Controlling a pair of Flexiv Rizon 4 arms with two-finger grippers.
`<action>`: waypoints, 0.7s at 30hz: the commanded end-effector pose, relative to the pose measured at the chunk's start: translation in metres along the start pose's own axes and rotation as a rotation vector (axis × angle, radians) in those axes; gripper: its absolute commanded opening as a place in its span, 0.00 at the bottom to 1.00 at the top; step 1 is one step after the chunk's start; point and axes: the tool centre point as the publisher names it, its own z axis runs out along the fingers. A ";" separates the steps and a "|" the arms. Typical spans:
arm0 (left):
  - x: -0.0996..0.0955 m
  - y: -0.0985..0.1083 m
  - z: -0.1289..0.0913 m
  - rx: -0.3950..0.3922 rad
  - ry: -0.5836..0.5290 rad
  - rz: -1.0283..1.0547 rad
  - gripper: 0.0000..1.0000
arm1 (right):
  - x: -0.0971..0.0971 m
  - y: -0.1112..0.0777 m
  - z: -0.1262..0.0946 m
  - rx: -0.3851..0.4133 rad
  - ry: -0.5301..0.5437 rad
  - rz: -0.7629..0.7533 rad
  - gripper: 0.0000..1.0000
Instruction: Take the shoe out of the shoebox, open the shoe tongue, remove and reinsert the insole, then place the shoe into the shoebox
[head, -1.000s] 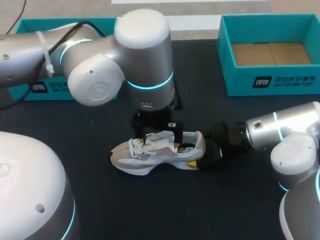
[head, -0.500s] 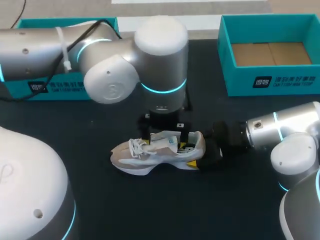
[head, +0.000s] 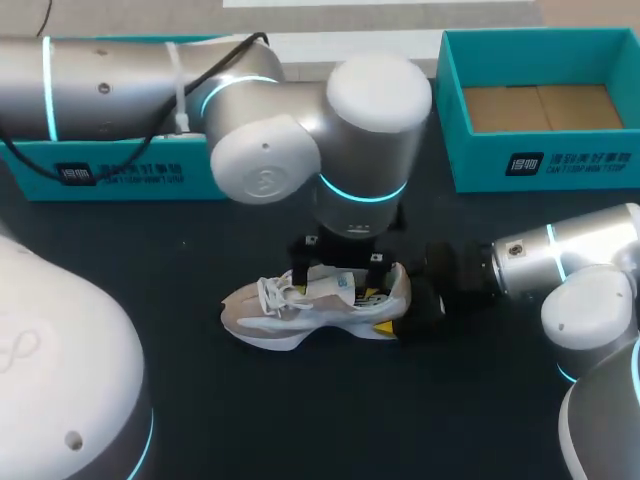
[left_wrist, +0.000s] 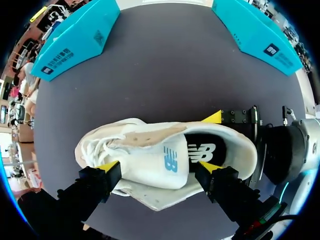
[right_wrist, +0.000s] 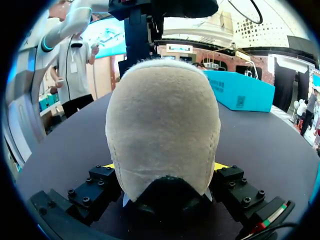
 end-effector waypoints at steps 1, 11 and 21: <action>0.006 -0.005 0.007 -0.013 -0.066 -0.012 1.00 | 0.001 -0.002 0.002 0.001 -0.002 -0.001 0.00; -0.013 -0.008 0.009 -0.011 -0.178 -0.045 1.00 | 0.001 -0.002 0.002 0.001 -0.002 -0.001 0.00; -0.044 -0.005 -0.007 -0.041 -0.234 -0.049 1.00 | 0.001 -0.002 0.002 0.001 -0.002 -0.001 0.00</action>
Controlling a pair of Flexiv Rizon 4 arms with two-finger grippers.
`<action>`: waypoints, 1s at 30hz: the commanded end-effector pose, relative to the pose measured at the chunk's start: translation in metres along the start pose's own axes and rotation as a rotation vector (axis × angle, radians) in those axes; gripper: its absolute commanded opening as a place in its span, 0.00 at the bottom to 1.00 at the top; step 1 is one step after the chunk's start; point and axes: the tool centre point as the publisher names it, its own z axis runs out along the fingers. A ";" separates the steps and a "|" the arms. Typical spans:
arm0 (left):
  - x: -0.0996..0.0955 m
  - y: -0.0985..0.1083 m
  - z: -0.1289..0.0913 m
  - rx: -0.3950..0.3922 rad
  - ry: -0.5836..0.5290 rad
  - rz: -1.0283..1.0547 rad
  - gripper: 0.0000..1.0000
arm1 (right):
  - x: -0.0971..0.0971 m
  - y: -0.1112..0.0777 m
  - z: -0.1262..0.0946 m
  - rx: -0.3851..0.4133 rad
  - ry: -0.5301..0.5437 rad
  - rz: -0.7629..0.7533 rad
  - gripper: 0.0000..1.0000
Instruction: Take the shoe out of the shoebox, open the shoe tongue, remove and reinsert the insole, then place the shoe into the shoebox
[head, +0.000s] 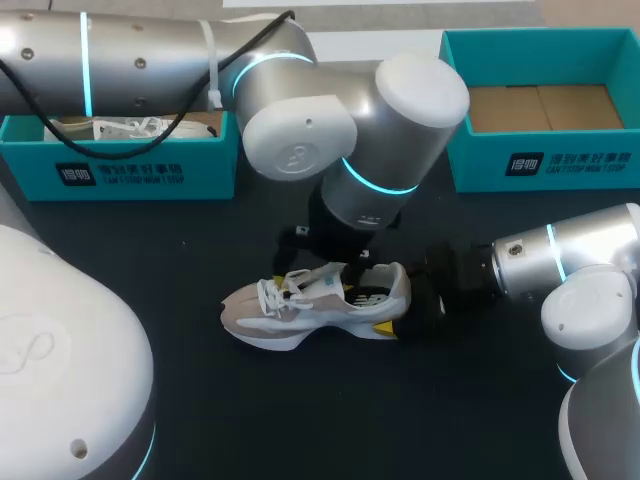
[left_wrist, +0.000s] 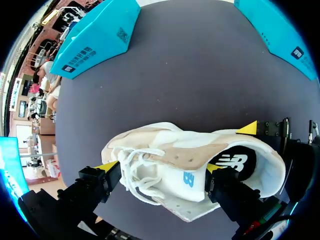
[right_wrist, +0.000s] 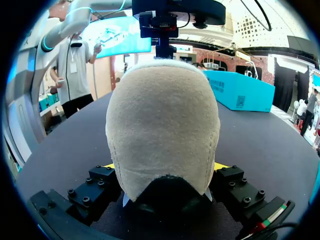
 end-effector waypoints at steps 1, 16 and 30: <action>-0.008 0.005 -0.007 -0.014 0.007 -0.022 0.87 | 0.001 -0.002 0.002 0.001 -0.002 0.000 0.00; -0.020 0.013 -0.028 -0.157 0.184 0.077 0.00 | 0.001 -0.002 0.002 0.001 -0.002 0.000 0.00; -0.063 0.002 -0.033 -0.125 0.215 0.033 0.00 | 0.001 -0.002 0.002 0.001 -0.002 0.000 0.00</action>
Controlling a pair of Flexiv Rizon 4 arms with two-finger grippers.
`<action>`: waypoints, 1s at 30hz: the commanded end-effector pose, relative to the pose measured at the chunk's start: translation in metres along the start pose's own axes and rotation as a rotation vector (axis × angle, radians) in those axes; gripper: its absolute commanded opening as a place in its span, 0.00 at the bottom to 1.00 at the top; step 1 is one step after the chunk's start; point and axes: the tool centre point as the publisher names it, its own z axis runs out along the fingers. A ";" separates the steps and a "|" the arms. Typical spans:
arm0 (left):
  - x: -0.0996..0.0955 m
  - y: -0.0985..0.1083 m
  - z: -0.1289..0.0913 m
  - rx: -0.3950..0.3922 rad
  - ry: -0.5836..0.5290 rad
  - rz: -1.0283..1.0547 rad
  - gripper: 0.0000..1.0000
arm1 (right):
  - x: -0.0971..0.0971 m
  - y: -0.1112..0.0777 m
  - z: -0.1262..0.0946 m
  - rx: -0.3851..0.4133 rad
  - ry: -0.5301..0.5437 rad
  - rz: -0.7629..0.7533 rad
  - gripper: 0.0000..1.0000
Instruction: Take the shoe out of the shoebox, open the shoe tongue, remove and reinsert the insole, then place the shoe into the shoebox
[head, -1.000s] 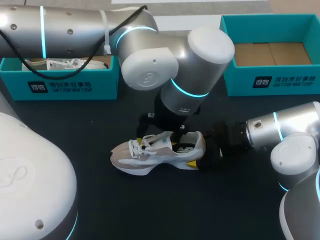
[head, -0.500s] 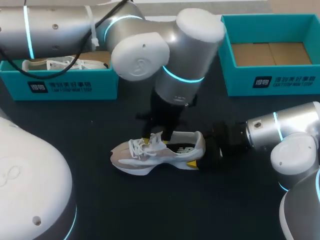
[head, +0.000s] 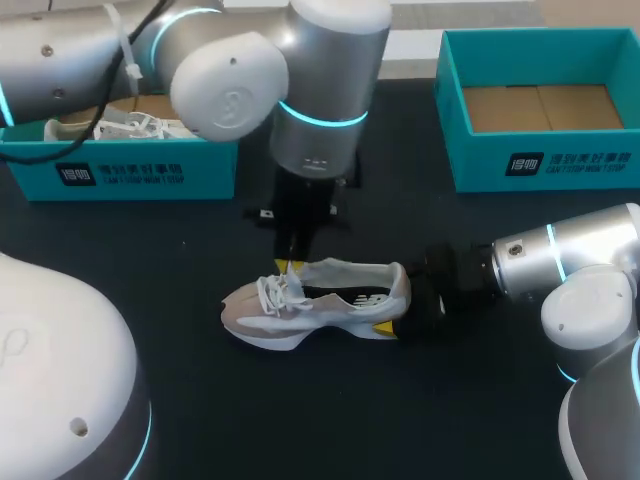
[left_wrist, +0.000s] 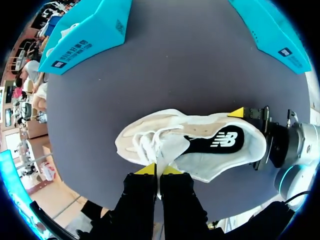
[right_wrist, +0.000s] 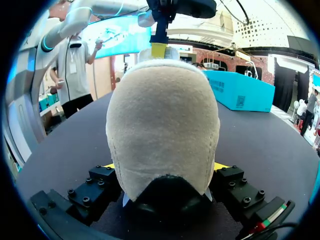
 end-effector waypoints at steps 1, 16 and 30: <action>-0.028 0.000 0.003 0.008 0.065 -0.038 0.00 | 0.001 -0.002 0.002 0.001 -0.002 -0.001 0.00; -0.068 -0.022 0.057 -0.032 0.023 -0.132 0.00 | 0.001 -0.002 0.002 0.001 -0.002 -0.001 0.00; -0.066 -0.013 0.108 -0.080 -0.012 -0.192 0.18 | 0.001 -0.002 0.002 0.001 -0.002 -0.001 0.00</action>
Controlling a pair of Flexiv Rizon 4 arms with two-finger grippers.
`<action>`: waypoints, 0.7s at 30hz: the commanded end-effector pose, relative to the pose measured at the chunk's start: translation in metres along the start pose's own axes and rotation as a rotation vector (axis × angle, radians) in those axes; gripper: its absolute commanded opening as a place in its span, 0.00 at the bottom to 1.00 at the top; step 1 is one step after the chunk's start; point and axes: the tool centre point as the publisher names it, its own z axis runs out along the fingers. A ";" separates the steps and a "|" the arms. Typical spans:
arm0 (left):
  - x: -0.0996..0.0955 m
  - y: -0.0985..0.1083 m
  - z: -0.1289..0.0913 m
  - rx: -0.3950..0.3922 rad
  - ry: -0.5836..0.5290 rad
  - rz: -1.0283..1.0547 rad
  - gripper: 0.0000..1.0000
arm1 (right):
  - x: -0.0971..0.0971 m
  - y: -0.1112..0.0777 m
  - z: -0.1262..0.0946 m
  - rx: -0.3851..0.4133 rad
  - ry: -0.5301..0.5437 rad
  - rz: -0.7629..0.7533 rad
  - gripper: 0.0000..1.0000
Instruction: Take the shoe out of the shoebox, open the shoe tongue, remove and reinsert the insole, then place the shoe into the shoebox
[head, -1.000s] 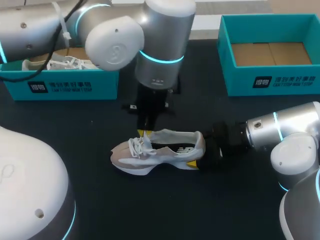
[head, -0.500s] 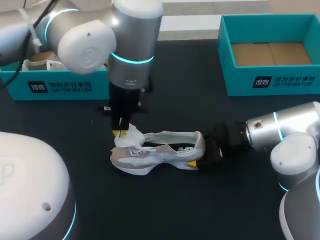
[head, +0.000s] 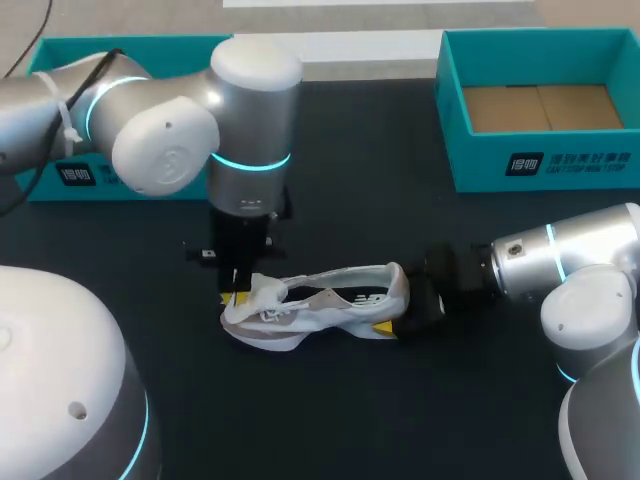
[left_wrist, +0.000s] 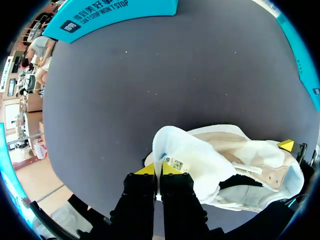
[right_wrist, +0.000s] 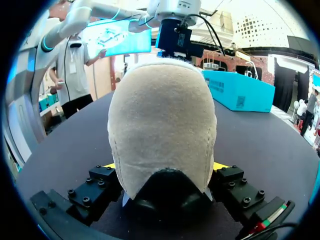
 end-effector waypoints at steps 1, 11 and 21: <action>-0.001 -0.003 0.014 -0.017 -0.013 -0.010 0.37 | 0.001 -0.003 0.001 0.003 -0.002 0.000 0.00; -0.023 0.006 -0.002 -0.018 0.010 -0.035 1.00 | 0.001 -0.003 0.001 0.003 -0.002 0.000 0.00; -0.037 0.014 -0.040 -0.013 0.088 0.033 1.00 | 0.001 -0.003 0.001 0.003 -0.002 0.000 0.00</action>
